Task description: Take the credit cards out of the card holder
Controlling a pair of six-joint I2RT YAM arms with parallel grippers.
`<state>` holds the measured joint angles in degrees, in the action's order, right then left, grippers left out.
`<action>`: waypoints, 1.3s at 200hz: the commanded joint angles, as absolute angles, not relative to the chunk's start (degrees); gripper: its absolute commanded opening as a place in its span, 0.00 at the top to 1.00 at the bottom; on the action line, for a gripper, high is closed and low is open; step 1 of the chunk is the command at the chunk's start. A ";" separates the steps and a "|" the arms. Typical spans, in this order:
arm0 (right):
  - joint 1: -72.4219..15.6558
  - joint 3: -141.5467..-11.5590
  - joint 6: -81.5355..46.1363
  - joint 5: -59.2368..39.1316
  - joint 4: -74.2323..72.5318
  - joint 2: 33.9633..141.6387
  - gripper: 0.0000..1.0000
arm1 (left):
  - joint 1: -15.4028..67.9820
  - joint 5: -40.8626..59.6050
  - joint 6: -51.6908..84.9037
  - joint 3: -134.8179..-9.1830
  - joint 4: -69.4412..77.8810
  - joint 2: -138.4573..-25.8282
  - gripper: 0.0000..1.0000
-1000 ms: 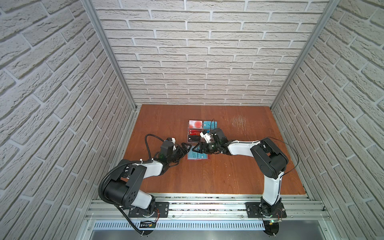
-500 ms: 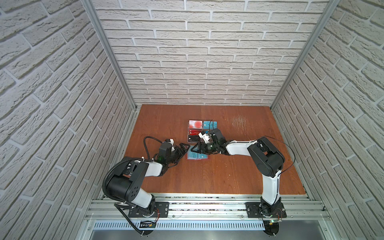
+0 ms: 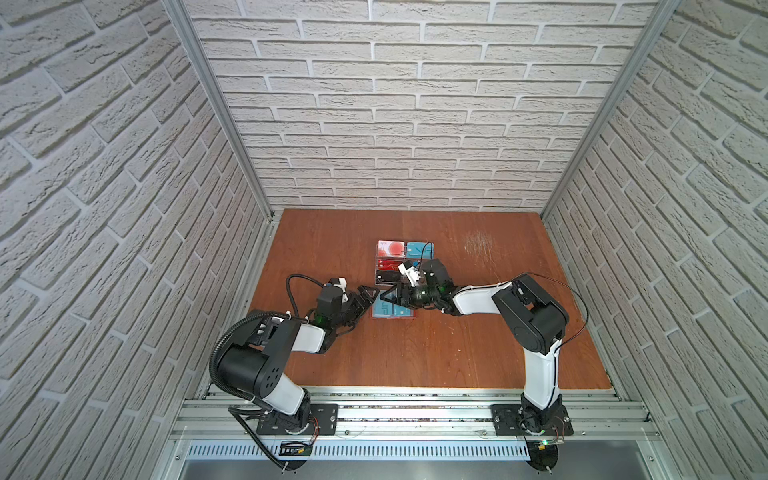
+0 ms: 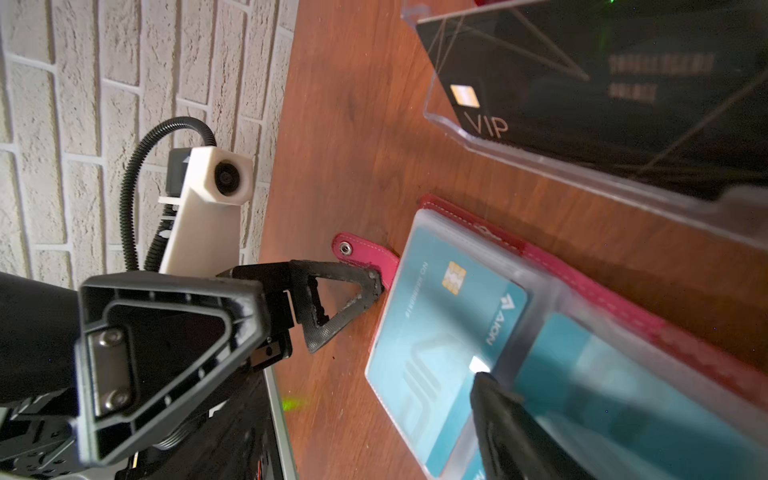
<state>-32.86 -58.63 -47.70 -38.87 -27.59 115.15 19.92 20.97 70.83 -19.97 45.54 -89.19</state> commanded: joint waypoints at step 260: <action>-34.63 -52.03 -51.18 -32.20 -37.57 114.45 0.23 | 20.17 22.50 75.59 -28.73 44.76 -90.61 0.02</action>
<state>-33.95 -51.20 -51.88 -32.60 -36.80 114.02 19.94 22.33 75.24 -27.35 41.71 -88.01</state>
